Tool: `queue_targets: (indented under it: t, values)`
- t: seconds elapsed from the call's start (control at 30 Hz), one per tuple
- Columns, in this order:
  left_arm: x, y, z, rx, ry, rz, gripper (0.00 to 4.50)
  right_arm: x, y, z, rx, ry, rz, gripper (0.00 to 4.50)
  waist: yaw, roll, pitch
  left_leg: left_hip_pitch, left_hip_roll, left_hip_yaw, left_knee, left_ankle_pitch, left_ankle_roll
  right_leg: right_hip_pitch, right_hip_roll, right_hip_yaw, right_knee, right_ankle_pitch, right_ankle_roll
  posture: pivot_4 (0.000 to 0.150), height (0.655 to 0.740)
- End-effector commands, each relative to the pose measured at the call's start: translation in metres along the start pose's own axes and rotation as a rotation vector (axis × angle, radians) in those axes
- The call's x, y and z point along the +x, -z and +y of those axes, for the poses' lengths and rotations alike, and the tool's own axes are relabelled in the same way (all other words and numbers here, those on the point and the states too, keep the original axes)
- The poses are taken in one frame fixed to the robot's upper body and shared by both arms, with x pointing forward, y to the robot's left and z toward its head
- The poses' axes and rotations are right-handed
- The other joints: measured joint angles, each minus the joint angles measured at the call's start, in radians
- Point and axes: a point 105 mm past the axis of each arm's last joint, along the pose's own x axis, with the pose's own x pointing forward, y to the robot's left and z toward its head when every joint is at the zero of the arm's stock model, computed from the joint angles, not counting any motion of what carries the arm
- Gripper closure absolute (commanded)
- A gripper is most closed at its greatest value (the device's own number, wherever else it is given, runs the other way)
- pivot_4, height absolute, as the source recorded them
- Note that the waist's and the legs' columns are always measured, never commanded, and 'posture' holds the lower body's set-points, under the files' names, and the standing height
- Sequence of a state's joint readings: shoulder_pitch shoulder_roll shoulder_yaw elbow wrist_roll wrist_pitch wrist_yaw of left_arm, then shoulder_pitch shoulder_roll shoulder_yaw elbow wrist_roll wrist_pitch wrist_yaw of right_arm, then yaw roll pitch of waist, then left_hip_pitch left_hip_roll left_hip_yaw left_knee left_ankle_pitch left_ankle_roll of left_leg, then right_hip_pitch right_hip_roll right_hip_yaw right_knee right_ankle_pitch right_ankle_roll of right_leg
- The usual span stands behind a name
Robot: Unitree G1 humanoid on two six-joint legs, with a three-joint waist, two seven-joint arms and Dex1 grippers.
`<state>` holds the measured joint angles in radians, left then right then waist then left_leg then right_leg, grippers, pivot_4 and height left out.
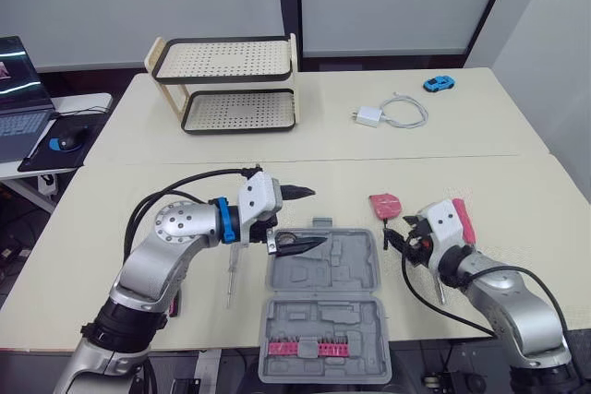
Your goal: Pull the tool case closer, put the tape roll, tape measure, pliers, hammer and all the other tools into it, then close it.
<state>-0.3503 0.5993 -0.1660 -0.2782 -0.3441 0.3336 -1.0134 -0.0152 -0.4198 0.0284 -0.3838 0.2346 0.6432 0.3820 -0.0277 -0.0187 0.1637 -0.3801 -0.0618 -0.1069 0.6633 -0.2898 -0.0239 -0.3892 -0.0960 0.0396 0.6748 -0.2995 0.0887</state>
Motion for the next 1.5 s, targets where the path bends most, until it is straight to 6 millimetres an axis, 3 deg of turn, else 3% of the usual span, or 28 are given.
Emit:
queue_targets:
  t: [0.03, 0.57, 0.97, 1.2, 1.5]
  values:
    - [0.005, -0.007, 0.000, 0.048, 0.008, -0.018, 0.00, 0.006, -0.005, -0.003, -0.020, 0.049, -0.025, 2.22, 0.000, 0.000, 0.000, 0.000, 0.000, 0.000, 0.000, 0.000, 0.000, 0.000, 0.000, 0.000, 0.000, 0.000, 0.000, 0.150, 0.7400]
    - [0.018, -0.008, -0.005, 0.078, 0.032, -0.031, 0.00, 0.031, 0.020, -0.001, 0.038, 0.146, 0.016, 2.22, -0.002, 0.000, 0.000, 0.000, 0.000, 0.000, 0.000, 0.000, -0.001, -0.001, 0.000, 0.000, 0.002, 0.000, 0.000, 0.150, 0.7400]
    - [0.020, -0.012, -0.001, 0.085, 0.025, -0.038, 0.00, 0.044, 0.025, -0.005, 0.031, 0.182, 0.022, 2.22, -0.004, 0.000, 0.000, 0.000, 0.000, 0.000, 0.000, 0.001, -0.001, -0.001, 0.001, 0.000, 0.002, 0.000, 0.000, 0.150, 0.7400]
    - [0.021, -0.013, -0.001, 0.078, 0.021, -0.042, 0.00, 0.039, 0.031, -0.010, 0.005, 0.211, 0.043, 4.48, -0.004, 0.000, 0.000, 0.001, 0.000, 0.000, 0.000, 0.001, -0.001, -0.001, 0.001, 0.000, 0.002, 0.000, 0.000, 0.150, 0.7400]
    - [0.022, -0.014, -0.006, 0.061, 0.039, -0.050, 0.00, 0.023, 0.037, -0.013, 0.045, 0.229, 0.051, 4.48, -0.001, 0.001, 0.000, 0.000, 0.000, -0.001, 0.000, 0.001, -0.001, 0.000, 0.001, 0.000, 0.003, 0.000, 0.000, 0.150, 0.7400]
